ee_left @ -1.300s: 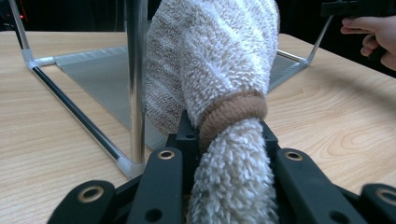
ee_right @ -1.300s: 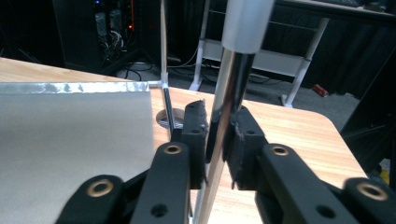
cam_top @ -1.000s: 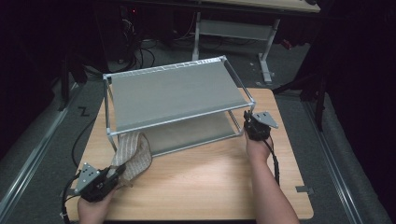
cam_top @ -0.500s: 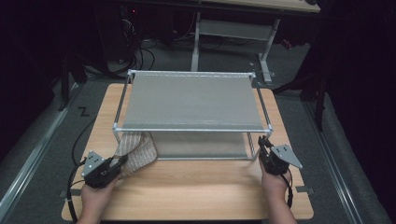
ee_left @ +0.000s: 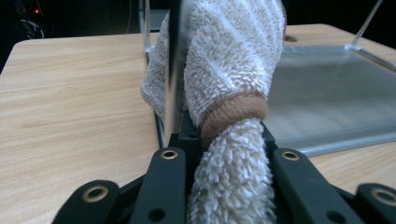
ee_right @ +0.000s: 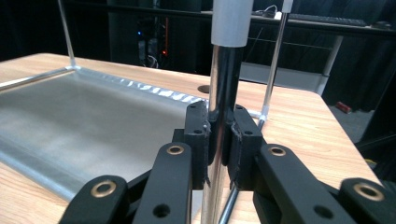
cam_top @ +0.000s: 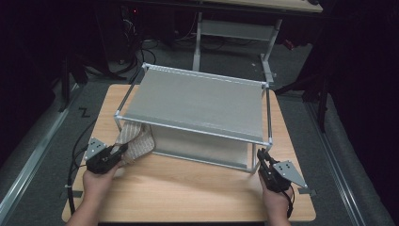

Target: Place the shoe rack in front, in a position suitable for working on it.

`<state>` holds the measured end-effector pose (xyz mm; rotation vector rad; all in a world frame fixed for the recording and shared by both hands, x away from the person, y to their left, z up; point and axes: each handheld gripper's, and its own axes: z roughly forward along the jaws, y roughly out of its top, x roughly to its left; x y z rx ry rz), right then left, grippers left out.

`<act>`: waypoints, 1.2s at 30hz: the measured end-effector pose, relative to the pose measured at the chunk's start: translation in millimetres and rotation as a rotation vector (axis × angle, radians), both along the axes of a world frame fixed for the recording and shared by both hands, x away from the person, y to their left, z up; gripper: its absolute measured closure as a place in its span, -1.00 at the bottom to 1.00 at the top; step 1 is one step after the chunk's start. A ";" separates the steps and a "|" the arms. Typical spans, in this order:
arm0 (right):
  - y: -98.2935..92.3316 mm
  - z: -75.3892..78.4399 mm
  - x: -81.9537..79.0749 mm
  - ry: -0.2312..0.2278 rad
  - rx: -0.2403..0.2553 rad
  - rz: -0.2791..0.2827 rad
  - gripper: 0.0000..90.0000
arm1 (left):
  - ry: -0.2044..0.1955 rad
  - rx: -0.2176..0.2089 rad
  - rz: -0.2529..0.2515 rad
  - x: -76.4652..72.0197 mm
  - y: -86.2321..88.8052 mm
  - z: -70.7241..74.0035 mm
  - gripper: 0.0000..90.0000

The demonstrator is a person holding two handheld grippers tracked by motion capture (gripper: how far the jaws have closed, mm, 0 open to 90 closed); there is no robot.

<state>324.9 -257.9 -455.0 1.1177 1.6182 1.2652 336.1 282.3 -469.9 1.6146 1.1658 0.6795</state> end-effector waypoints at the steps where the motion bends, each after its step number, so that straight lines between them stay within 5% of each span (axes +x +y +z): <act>1: -0.1 -0.2 -0.5 -0.001 0.006 0.003 0.79 | -0.010 -0.008 -0.002 -4.8 -0.5 1.5 0.64; 6: 1.0 -0.9 -4.1 -0.009 0.015 0.014 0.79 | -0.078 -0.012 -0.013 -21.2 -6.6 15.9 0.64; 9: 1.5 -0.9 -3.9 -0.010 0.027 0.017 0.79 | -0.103 -0.021 0.050 -22.7 -3.3 28.4 0.64; 14: 1.3 -1.1 -3.3 -0.012 0.032 0.020 0.79 | -0.087 -0.029 0.095 -20.9 5.6 20.7 0.64; 18: 1.2 -2.1 -3.6 -0.018 0.038 0.023 0.79 | -0.036 -0.019 0.101 -19.4 6.0 3.1 0.64; 22: 1.2 -2.5 -4.7 -0.019 0.046 0.030 0.79 | 0.060 -0.033 0.097 -12.3 3.6 -16.8 0.64; 23: 1.2 -2.5 -5.1 -0.020 0.046 0.031 0.79 | 0.111 -0.016 0.070 -7.6 -0.3 -21.7 0.64; 25: 1.2 -2.6 -5.3 -0.020 0.046 0.032 0.79 | 0.121 0.014 0.063 -6.3 -4.4 -24.5 0.64; 28: 0.9 -2.9 -5.2 -0.021 0.050 0.035 0.79 | 0.120 -0.011 0.068 -6.3 -5.3 -25.6 0.64; 36: -0.1 -2.8 -4.4 -0.022 0.052 0.039 0.78 | 0.050 -0.018 0.053 -25.2 2.1 -12.4 0.64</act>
